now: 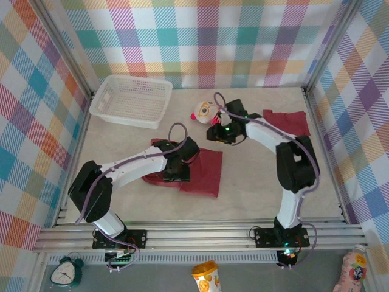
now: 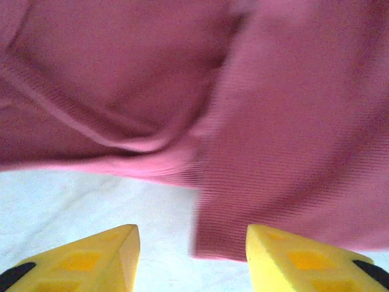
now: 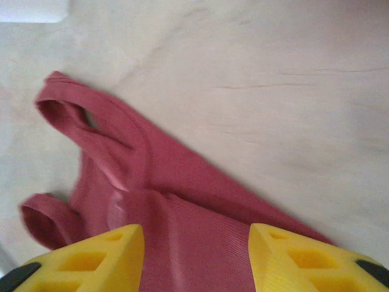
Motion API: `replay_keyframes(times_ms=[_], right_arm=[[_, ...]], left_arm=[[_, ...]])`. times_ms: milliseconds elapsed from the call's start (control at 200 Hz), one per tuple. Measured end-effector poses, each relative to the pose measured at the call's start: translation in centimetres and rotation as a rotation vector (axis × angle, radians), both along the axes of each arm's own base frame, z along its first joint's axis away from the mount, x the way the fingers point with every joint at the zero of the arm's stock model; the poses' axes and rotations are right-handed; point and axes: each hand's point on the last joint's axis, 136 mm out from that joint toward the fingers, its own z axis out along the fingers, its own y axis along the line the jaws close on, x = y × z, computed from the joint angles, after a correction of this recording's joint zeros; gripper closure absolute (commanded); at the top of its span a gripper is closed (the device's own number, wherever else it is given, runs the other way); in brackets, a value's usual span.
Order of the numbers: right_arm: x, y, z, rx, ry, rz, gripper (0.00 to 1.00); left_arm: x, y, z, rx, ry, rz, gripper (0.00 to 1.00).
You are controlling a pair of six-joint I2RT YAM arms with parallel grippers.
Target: Fold and stack the tank tops
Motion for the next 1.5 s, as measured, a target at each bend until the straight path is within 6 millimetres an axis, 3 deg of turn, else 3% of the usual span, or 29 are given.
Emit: replay_keyframes(times_ms=[75, 155, 225, 315, 485, 615, 745, 985, 1160, 1340, 1500], right_arm=[[-0.6, -2.7, 0.1, -0.067, -0.032, 0.003, 0.49], [-1.5, -4.1, -0.7, -0.116, -0.039, 0.03, 0.49], [-2.4, -4.2, -1.8, -0.137, -0.024, 0.067, 0.49], [-3.0, -4.0, -3.2, -0.146, 0.009, 0.1, 0.49], [-3.4, -3.3, -6.1, -0.127, 0.084, 0.124, 0.51], [-3.8, -3.1, -7.7, -0.122, 0.13, 0.133, 0.53], [-3.5, -2.8, -7.6, -0.102, 0.13, 0.138, 0.63], [-3.6, -2.4, -7.8, -0.083, 0.144, 0.149, 0.88], [-3.6, -2.8, -7.7, -0.084, 0.149, 0.142, 0.93], [-3.4, -3.8, -6.4, -0.082, 0.135, 0.127, 0.94], [-2.8, -6.2, -4.1, -0.077, 0.104, 0.082, 0.94]], left_arm=[[0.2, -3.5, 1.8, -0.069, -0.049, -0.072, 0.47], [0.0, -7.8, 2.8, -0.135, -0.083, -0.16, 0.47], [-0.5, -11.1, 2.1, -0.179, -0.083, -0.224, 0.46], [-1.8, -13.1, -0.5, -0.166, -0.053, -0.291, 0.46], [-3.0, -14.3, -4.5, -0.085, -0.003, -0.381, 0.46], [-3.1, -14.2, -5.7, -0.042, 0.008, -0.419, 0.46], [-2.9, -13.9, -6.9, 0.015, 0.019, -0.448, 0.51], [-2.8, -12.9, -7.2, 0.111, 0.017, -0.507, 0.76], [-2.8, -12.3, -6.9, 0.152, 0.022, -0.534, 1.0], [-3.2, -12.8, -6.5, 0.153, 0.058, -0.54, 1.0], [-3.4, -15.9, -4.2, 0.041, 0.05, -0.54, 1.0]])
